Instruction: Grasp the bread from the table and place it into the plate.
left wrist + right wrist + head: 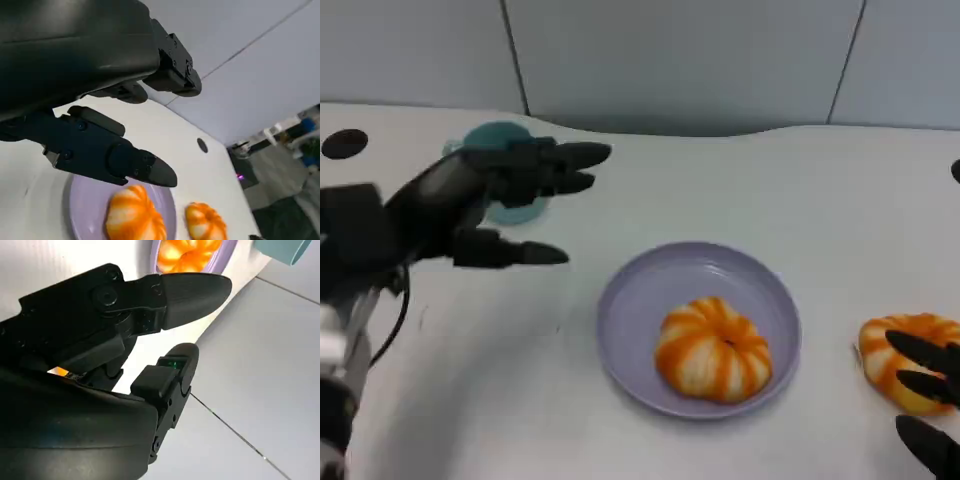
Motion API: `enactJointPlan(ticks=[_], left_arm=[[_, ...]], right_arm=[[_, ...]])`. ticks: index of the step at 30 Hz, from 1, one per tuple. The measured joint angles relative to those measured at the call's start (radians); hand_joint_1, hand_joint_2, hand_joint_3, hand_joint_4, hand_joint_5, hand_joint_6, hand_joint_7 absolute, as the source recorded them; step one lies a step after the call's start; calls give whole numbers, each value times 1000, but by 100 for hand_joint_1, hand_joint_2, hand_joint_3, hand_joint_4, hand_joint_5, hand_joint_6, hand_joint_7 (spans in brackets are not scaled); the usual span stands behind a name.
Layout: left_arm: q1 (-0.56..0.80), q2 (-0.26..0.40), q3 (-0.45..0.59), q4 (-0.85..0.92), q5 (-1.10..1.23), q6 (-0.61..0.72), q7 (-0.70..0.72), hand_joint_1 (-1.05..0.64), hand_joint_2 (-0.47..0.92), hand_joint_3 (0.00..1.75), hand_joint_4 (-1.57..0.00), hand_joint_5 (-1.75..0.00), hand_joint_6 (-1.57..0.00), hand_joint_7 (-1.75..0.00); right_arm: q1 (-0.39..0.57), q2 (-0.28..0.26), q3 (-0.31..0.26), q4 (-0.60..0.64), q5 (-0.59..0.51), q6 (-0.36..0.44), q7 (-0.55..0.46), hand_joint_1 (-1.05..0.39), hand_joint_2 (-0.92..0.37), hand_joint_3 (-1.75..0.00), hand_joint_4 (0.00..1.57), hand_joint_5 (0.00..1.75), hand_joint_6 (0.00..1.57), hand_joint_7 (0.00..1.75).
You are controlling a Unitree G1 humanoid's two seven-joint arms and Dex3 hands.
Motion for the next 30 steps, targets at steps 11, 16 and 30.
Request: enactJointPlan(ticks=[11,16,30], left_arm=[[324,36,56,-305,8,445,131,-49,90,1,-41,-148,-45,-115],[364,59,48,-371,35,603,143,-39,90,0,-55,-173,-38,-170],[464,6,-46,-560,182,784,293,-23,87,0,-76,-175,-59,-175]], right_arm=[[9,0,1,-6,-5,2,-1,-37,-92,-35,94,1,78,0],[3,-1,0,23,-5,-16,-3,-38,-92,-34,94,1,79,1],[-6,-35,-39,73,61,-55,19,-38,-92,-33,92,0,79,0]])
